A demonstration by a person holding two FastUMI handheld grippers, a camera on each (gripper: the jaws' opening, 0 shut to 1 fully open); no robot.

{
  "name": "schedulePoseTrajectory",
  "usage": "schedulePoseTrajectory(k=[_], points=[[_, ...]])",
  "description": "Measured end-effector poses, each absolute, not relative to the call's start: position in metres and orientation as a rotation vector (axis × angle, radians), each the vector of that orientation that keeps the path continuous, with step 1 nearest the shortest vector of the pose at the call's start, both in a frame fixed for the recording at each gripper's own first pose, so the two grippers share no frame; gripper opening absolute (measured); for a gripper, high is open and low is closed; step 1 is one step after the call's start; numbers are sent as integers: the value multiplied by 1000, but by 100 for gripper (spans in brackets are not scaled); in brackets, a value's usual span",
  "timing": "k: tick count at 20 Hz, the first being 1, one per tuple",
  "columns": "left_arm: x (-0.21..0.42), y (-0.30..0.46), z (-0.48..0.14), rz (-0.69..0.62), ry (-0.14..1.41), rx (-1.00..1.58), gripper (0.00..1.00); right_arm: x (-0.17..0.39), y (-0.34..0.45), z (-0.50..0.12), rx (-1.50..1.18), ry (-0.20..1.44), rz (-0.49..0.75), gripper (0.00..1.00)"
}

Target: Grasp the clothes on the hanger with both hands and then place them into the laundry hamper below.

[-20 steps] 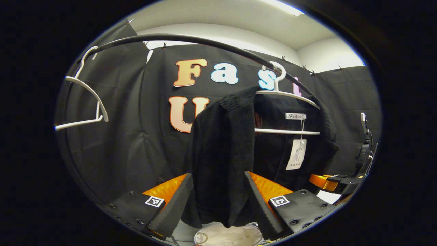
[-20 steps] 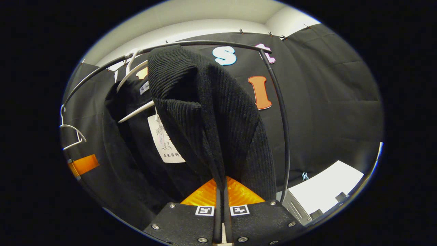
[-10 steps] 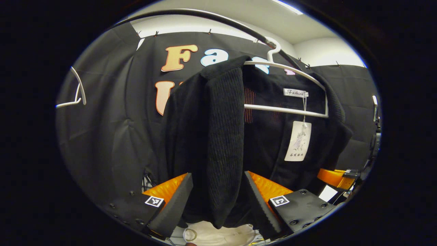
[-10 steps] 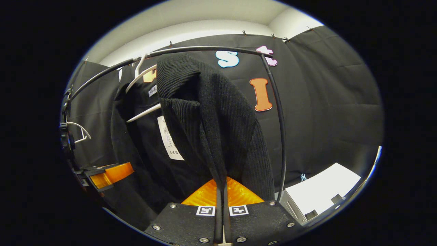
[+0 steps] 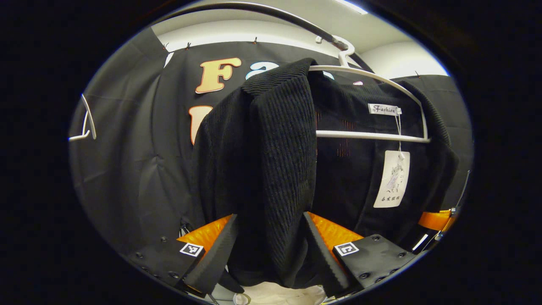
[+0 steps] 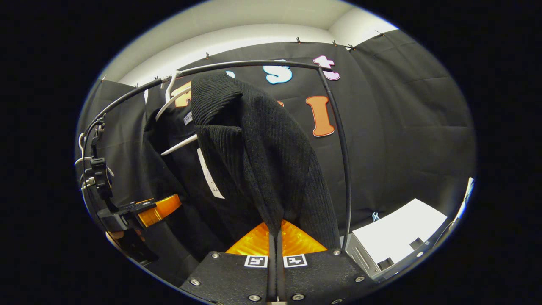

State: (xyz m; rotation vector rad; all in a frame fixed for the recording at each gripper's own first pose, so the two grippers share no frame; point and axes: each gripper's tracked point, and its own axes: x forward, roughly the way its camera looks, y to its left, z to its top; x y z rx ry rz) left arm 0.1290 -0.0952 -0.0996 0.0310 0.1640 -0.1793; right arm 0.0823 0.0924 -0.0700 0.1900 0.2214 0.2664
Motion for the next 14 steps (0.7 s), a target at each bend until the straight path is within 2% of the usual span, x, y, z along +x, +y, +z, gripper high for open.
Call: schedulePoseTrajectory(k=[2, 3, 8, 10, 12, 14], points=[[132, -96, -101, -179, 166, 28, 92, 82, 91, -69, 196, 218, 262, 0], [133, -97, -102, -181, 169, 30, 78, 82, 91, -68, 199, 216, 260, 0], [136, -93, -102, -176, 170, 63, 36, 80, 87, -66, 204, 205, 246, 0], [137, -98, -103, -204, 177, 65, 36, 80, 84, -67, 212, 201, 240, 0], [136, -97, -104, -204, 194, 71, 11, 80, 83, -66, 218, 197, 233, 0], [134, -104, -102, -252, 186, 57, 12, 80, 80, -64, 221, 191, 226, 0]])
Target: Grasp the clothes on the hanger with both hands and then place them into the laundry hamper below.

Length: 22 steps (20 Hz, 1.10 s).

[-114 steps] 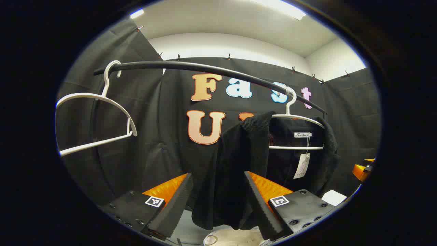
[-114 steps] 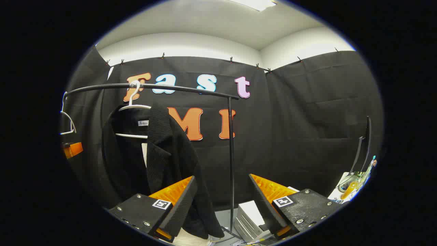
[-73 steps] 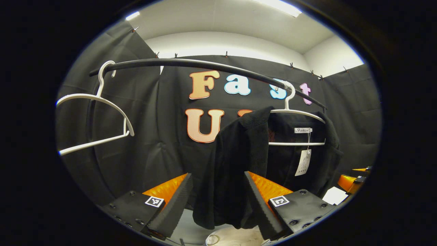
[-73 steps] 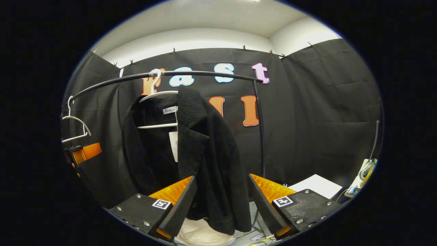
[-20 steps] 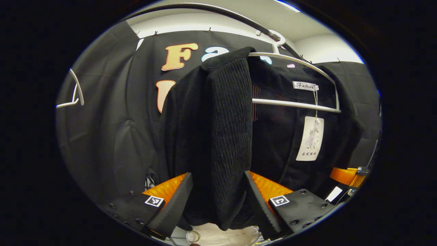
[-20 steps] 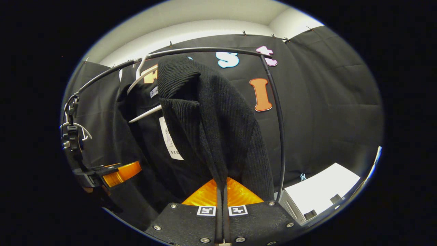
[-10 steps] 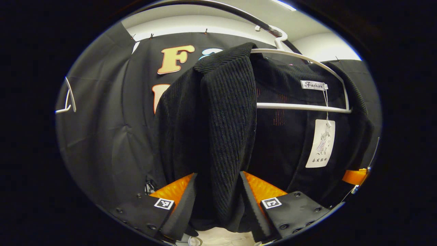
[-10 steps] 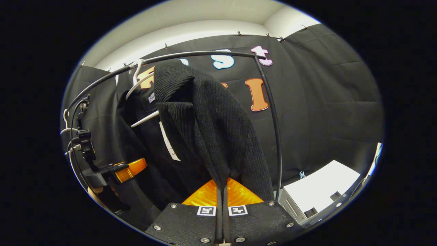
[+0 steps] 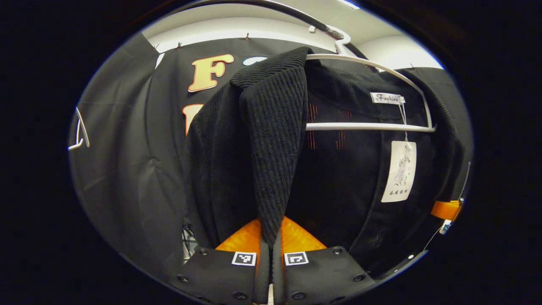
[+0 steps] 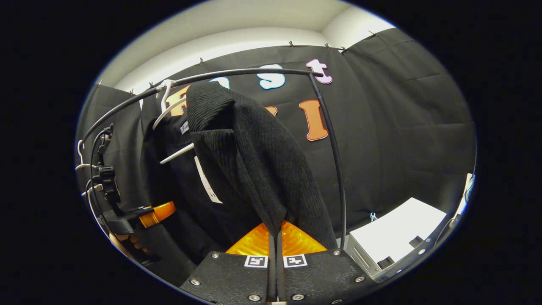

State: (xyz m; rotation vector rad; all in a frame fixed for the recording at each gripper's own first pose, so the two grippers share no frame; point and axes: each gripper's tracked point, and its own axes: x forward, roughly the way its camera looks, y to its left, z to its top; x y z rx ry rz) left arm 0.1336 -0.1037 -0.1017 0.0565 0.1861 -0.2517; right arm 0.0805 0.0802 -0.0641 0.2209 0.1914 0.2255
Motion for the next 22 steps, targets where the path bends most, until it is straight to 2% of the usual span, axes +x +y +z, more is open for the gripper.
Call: schedulePoseTrajectory(k=[1, 5, 6, 8, 9, 10, 11, 13, 15, 22], points=[[132, -104, -100, -265, 182, 64, 7, 80, 79, -63, 221, 189, 221, 0], [126, -103, -97, -288, 186, 100, 7, 81, 65, -52, 235, 166, 192, 0], [125, -103, -96, -293, 184, 100, 7, 83, 61, -48, 240, 160, 181, 7], [123, -103, -92, -301, 179, 91, 7, 85, 48, -38, 252, 138, 156, 7], [123, -103, -88, -304, 174, 83, 7, 85, 39, -32, 256, 124, 140, 0], [123, -104, -84, -310, 168, 74, 7, 90, 30, -26, 258, 109, 123, 7], [122, -106, -80, -319, 159, 63, 7, 91, 20, -19, 259, 96, 107, 7], [118, -102, -72, -329, 148, 47, 7, 98, 0, -12, 251, 73, 76, 0], [120, -101, -64, -329, 141, 38, 9, 106, -16, -2, 242, 51, 57, 0], [117, -86, -36, -269, 91, 27, 7, 150, -54, 26, 252, 17, 84, 0]])
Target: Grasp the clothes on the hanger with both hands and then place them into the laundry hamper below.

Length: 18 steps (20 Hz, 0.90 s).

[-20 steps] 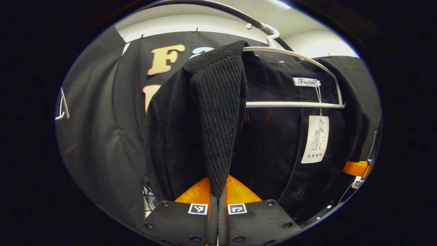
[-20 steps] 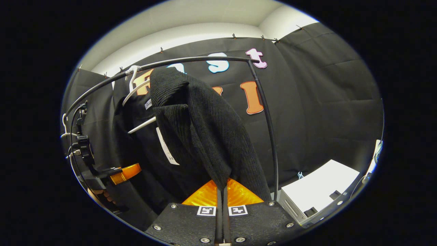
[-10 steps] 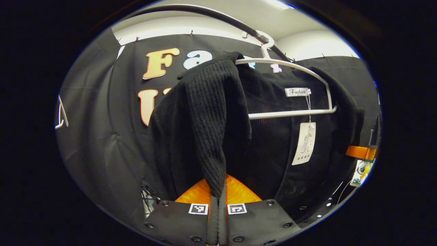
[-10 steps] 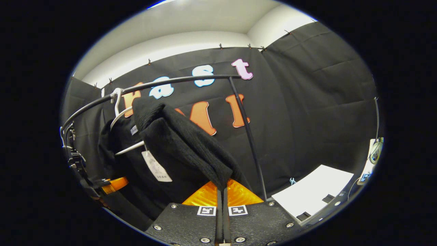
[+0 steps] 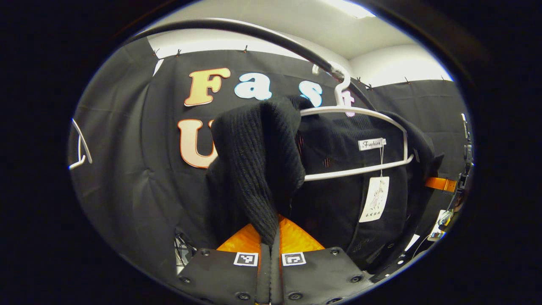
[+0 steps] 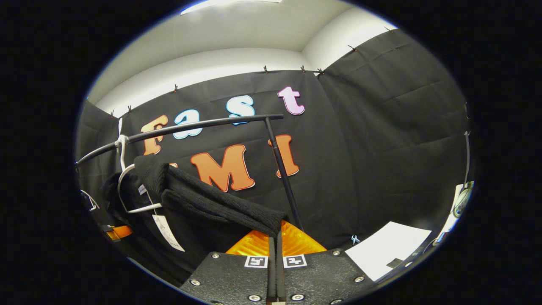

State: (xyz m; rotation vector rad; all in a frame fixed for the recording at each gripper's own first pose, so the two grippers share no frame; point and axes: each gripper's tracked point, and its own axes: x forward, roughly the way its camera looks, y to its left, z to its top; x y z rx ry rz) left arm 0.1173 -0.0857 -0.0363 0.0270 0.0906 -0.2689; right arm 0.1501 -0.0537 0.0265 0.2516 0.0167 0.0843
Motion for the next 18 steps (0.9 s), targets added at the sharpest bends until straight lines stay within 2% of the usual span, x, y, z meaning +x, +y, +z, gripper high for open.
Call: schedulePoseTrajectory(k=[1, 3, 4, 5, 6, 7, 8, 9, 11, 12, 13, 14, 15, 16, 18], points=[[118, -84, -32, -256, 88, 27, 7, 158, -57, 25, 254, 24, 97, 7], [115, -83, -26, -231, 83, 18, 7, 174, -61, 23, 273, 38, 128, 6], [114, -82, -25, -216, 84, 10, 9, 182, -62, 21, 283, 46, 142, 0], [112, -80, -24, -201, 85, 4, 9, 190, -64, 17, 283, 57, 152, 6], [110, -79, -20, -190, 82, -1, 7, 197, -65, 12, 279, 65, 164, 7], [110, -79, -17, -181, 79, -3, 7, 204, -62, 11, 281, 70, 182, 0], [110, -79, -15, -171, 78, -1, 6, 211, -60, 8, 288, 81, 198, 6], [109, -78, -12, -163, 76, 3, 7, 217, -59, 5, 302, 94, 211, 0], [104, -78, -11, -153, 73, 5, 9, 228, -60, 11, 331, 88, 226, 0], [101, -76, -9, -148, 72, 7, 7, 234, -61, 15, 343, 81, 232, 0], [101, -74, -8, -143, 70, 9, 7, 240, -62, 19, 356, 76, 238, 6], [101, -71, -7, -138, 71, 10, 7, 247, -64, 23, 368, 71, 245, 0], [101, -68, -6, -134, 72, 9, 9, 252, -67, 26, 376, 67, 249, 6], [104, -69, -7, -129, 74, 10, 7, 259, -68, 29, 373, 62, 251, 0], [109, -70, -6, -122, 79, 16, 7, 280, -79, 25, 344, 66, 217, 0]])
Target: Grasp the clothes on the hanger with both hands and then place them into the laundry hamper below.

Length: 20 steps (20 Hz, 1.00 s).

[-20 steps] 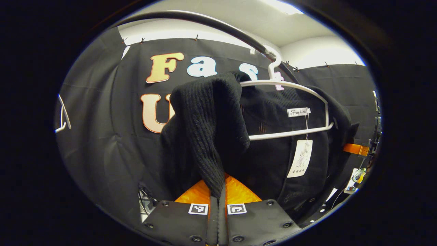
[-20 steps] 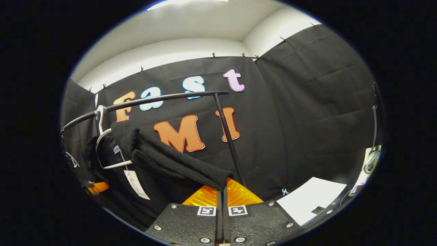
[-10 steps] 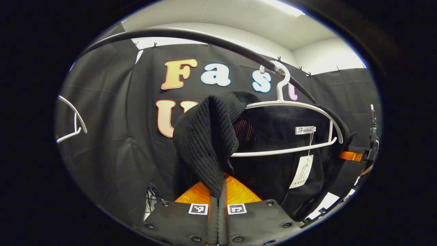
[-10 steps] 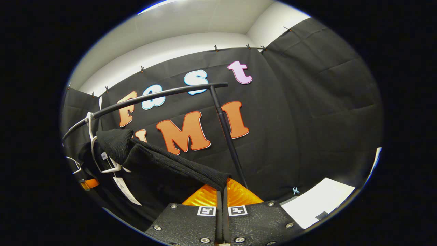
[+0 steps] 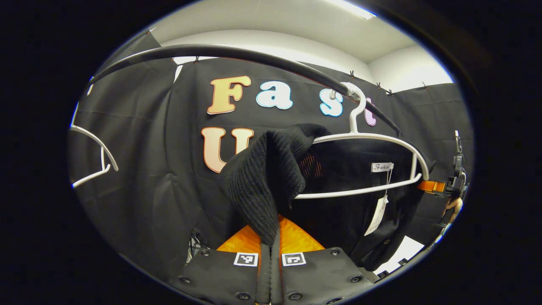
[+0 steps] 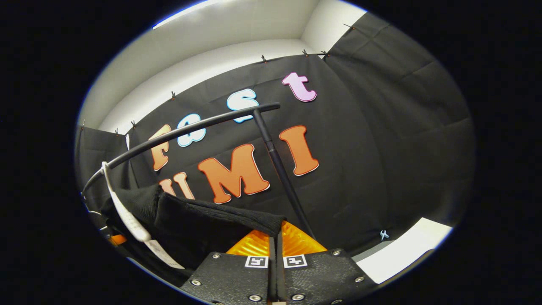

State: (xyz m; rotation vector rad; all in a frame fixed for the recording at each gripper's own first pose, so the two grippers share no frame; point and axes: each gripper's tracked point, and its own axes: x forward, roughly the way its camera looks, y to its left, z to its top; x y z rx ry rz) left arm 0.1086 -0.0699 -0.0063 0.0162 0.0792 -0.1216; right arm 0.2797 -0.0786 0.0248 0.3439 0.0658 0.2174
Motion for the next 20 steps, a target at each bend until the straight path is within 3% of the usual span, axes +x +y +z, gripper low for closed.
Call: schedulePoseTrajectory(k=[8, 9, 10, 14, 20], points=[[116, -59, 1, -65, 52, 29, 7, 288, -43, -53, 383, 198, 262, 0], [118, -53, 3, -51, 47, 20, 7, 287, -36, -68, 401, 224, 267, 6], [121, -46, 6, -31, 38, 12, 6, 284, -30, -79, 417, 246, 273, 0], [122, -6, 25, 62, -14, -8, 10, 272, -1, -115, 439, 306, 297, 0], [116, 46, 26, 172, -25, -12, 7, 258, 46, -148, 428, 367, 346, 0]])
